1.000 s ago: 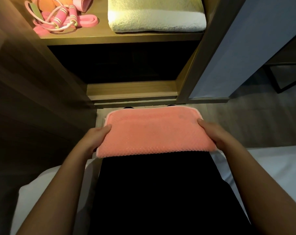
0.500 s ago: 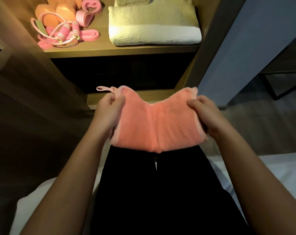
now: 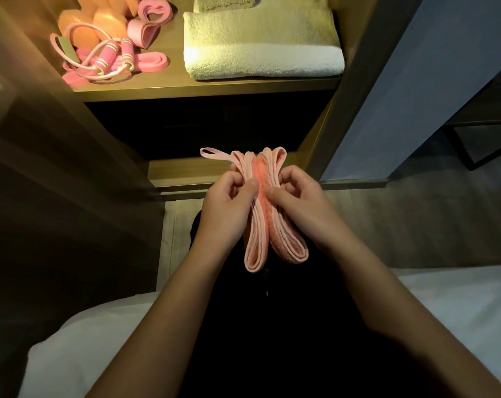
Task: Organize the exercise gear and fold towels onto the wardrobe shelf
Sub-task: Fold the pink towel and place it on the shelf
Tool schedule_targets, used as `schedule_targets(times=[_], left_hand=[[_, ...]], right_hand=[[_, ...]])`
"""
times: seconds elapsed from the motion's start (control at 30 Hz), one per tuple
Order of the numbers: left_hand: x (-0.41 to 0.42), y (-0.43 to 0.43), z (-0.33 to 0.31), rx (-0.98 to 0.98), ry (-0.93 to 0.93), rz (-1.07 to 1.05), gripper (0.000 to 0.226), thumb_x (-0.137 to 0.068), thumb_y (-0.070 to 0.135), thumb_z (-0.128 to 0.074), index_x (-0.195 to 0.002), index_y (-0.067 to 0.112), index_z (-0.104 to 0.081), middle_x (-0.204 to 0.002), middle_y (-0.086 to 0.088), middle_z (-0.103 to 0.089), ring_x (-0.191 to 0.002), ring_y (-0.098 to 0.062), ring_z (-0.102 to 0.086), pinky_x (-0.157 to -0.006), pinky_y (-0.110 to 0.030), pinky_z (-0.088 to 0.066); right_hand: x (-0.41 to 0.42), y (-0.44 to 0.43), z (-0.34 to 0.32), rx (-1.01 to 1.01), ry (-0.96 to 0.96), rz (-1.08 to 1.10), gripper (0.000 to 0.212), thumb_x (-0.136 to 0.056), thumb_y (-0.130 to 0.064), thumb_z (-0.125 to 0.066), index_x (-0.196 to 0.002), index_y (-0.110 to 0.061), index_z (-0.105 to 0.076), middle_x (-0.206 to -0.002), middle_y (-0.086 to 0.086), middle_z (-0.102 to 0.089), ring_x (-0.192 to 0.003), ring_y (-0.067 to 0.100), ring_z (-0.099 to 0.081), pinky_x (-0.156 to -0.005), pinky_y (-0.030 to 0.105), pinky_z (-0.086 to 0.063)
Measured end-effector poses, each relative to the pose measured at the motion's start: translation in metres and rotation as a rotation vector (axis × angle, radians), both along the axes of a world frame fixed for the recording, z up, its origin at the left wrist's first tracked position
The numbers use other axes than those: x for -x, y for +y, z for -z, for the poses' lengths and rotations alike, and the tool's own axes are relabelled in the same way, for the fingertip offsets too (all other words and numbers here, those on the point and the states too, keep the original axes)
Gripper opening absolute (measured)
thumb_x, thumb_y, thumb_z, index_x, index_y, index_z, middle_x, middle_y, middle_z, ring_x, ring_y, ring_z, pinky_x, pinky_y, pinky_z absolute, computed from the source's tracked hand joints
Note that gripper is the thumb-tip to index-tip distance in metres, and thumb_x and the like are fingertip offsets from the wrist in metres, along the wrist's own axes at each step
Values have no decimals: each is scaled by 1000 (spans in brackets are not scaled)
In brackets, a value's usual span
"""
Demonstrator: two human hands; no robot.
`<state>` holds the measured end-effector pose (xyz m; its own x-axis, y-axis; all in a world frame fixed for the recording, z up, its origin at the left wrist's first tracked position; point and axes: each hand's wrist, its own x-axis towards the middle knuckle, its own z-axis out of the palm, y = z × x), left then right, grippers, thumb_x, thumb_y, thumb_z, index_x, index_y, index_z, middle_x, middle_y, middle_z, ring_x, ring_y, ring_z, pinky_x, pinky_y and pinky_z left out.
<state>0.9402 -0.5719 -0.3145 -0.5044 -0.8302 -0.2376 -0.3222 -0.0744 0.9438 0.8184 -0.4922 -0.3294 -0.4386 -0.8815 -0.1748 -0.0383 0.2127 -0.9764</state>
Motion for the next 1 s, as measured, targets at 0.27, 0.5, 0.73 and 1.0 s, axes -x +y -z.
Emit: schedule_targets(times=[0.27,0.5,0.73,1.0], left_hand=[[-5,-6,1,3,-32,-1,22,-89,39,-64,-99,20,-64,-89,4,-68,-83,-12,-67,-78,-35,-58],[-7,-8,0,57,-19,18,23,-85,22,-72,-105,14,-63,-84,9,-66,-67,11,-63,-56,-6,-47],[-10,-9,6,57,-22,27,27,-84,8,-71,-108,14,-61,-90,8,-68,-71,9,-65,-59,-6,-48],[-15,-17,12,77,-113,-56,24,-91,4,-51,-88,26,-60,-84,8,-62,-73,-6,-56,-63,-25,-46]], right_hand=[[5,1,7,-26,-326,3,44,-78,-53,-52,-101,-25,-76,-86,0,-69,-78,14,-63,-70,30,-51],[3,1,7,4,-428,1,48,-64,-50,-62,-98,-19,-79,-91,8,-67,-83,19,-60,-75,33,-49],[2,-1,16,-13,-439,0,46,-68,-46,-66,-99,-14,-78,-85,5,-67,-81,18,-60,-75,35,-47],[1,9,20,29,-264,46,26,-96,-29,-53,-88,-20,-76,-88,-1,-71,-82,12,-65,-73,26,-55]])
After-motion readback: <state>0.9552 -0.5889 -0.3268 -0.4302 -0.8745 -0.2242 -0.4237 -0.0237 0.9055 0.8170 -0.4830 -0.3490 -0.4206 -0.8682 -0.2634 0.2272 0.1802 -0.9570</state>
